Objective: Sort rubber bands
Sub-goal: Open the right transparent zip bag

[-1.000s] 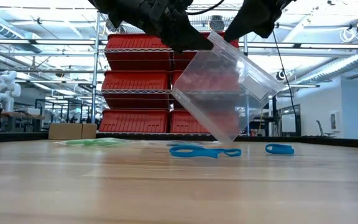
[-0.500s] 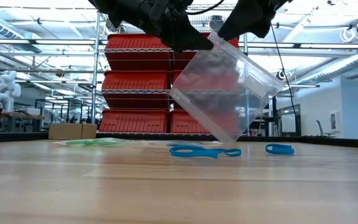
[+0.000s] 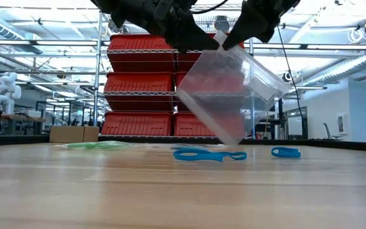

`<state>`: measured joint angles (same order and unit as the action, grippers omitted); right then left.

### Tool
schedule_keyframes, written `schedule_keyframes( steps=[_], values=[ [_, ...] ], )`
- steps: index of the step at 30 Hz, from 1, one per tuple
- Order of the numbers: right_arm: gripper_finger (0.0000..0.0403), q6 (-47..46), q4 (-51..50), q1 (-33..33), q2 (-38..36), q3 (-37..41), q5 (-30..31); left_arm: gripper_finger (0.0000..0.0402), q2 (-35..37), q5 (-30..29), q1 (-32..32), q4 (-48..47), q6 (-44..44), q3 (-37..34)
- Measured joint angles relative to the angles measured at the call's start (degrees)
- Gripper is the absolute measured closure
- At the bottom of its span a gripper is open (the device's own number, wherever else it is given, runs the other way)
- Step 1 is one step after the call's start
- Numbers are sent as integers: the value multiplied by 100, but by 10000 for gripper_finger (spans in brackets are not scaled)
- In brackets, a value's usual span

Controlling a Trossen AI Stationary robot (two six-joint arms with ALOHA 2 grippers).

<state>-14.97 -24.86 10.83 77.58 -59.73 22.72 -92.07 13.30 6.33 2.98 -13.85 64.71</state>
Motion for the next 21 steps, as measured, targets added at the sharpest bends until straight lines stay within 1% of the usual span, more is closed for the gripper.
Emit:
schedule_keyframes(
  steps=[13,21],
  values=[
    [397,-435,-654,65,-6,-6,-42,402,453,-37,22,-137,-9,-11],
    [401,-825,-1008,282,-6,-2,-9,401,603,-33,146,-207,-8,-9]
  ],
)
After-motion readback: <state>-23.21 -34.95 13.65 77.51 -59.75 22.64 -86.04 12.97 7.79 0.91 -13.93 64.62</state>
